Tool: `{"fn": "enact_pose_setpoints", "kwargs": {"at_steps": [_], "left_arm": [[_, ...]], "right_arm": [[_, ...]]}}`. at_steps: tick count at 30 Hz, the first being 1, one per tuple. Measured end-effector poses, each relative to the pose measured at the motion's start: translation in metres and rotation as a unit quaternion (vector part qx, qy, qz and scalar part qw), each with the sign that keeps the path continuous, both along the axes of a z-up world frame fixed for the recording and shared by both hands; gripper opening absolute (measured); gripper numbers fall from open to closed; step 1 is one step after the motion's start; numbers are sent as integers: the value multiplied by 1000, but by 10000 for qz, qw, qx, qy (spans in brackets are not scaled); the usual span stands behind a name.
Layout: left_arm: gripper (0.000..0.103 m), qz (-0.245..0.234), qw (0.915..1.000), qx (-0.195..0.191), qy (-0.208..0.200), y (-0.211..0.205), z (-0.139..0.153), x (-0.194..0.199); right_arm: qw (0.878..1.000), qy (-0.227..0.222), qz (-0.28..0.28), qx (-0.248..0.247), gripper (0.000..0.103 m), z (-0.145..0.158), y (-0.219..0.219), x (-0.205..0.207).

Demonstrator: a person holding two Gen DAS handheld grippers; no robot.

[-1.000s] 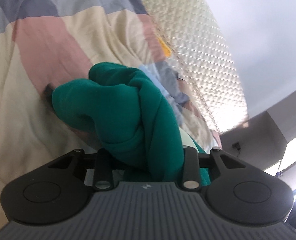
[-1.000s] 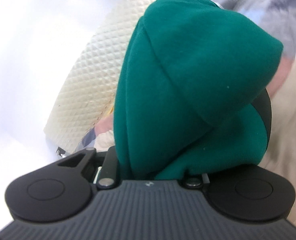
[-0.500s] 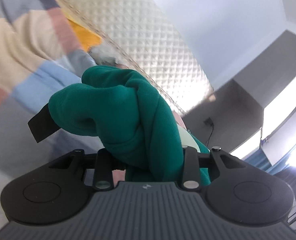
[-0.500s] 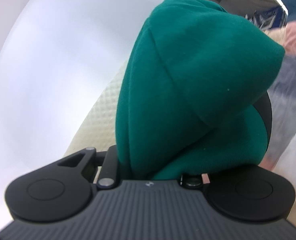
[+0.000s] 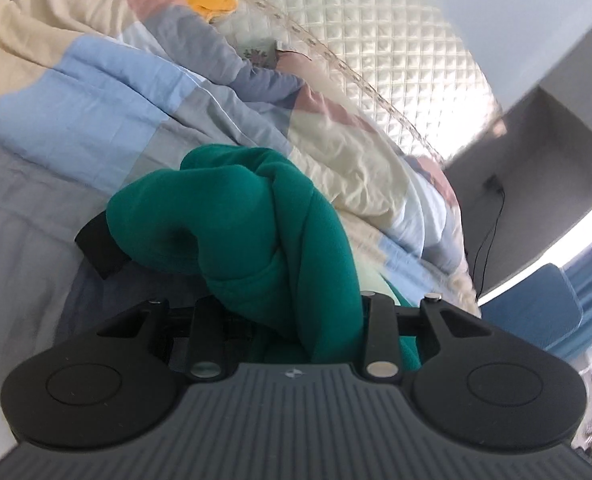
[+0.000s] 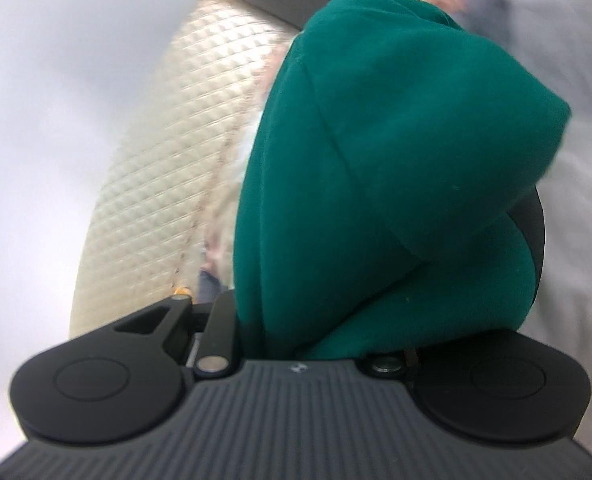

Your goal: Fold large clothes

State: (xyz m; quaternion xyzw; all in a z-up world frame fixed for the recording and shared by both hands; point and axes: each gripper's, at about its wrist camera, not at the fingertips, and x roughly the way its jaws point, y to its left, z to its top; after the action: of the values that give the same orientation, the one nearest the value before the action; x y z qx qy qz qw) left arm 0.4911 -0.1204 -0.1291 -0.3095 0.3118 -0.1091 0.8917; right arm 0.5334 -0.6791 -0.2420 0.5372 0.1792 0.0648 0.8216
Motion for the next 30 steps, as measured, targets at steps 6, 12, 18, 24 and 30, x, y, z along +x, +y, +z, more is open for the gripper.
{"fn": "enact_pose_setpoints", "kwargs": {"at_steps": [6,12,18,24,30], "left_arm": [[43,-129,9999,10,-110,13,-17,-2],[53,-163,9996,242,-29,13,-24,-14],[59,-130,9991,-34,394,28,-19,-24],[71,164,9982,512,262,54,8,-72],[71,-18,9956,928,-108,62,67,-117]], "right_arm": [[9993,-366,-75,81,29,-22,2,-13],[9990,-259,-116,353,33,-25,-11,3],[9954,50,-215,936,47,-40,-2,-33],[9949,439,-201,883,57,-23,-11,-68],[9967,390,-632,342,58,10,-24,-126]]}}
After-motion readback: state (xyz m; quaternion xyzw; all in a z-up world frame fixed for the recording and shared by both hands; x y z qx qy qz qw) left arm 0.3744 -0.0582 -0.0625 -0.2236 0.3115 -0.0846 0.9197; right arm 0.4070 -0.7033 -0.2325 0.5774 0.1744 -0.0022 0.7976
